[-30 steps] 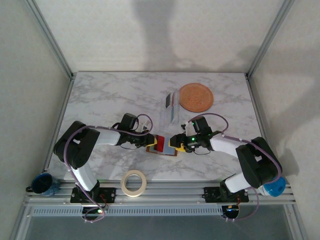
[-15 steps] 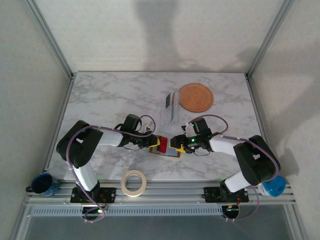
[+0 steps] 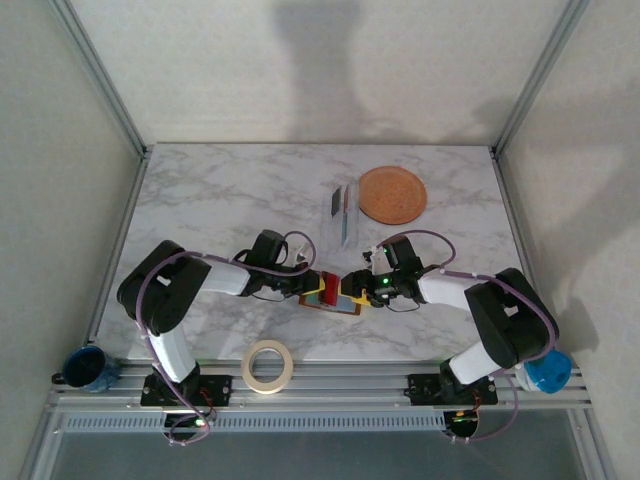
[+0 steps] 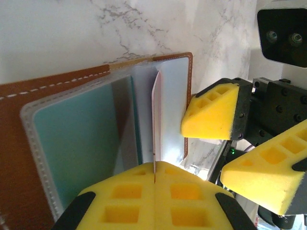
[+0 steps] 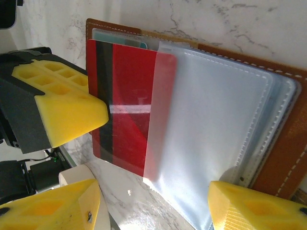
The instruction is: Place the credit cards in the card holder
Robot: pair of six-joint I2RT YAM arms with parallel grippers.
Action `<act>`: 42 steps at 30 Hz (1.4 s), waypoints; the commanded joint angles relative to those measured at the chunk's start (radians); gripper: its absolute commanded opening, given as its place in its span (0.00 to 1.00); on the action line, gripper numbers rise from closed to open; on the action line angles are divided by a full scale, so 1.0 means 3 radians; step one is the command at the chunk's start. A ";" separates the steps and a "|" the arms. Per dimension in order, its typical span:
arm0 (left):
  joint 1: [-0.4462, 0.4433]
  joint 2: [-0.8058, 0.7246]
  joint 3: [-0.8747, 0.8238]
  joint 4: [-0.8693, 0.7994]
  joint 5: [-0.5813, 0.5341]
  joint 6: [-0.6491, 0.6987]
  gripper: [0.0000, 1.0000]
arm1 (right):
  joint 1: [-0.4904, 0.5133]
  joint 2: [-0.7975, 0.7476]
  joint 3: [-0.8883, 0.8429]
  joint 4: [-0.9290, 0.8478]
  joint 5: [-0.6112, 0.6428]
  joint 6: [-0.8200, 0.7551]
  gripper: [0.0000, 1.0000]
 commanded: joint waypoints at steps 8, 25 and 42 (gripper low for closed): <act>-0.0137 0.0071 -0.0019 -0.0019 -0.0213 -0.0012 0.00 | -0.0007 0.0025 -0.0024 -0.0002 0.0053 -0.0005 0.62; -0.0349 0.0077 0.0132 -0.0244 -0.0535 -0.0043 0.16 | -0.0020 -0.0108 -0.0096 0.0015 0.0118 0.0027 0.67; -0.0160 -0.0481 0.0257 -0.1087 -0.1142 0.0106 0.61 | 0.0286 -0.0841 0.0264 -0.1216 0.1323 -0.0057 0.73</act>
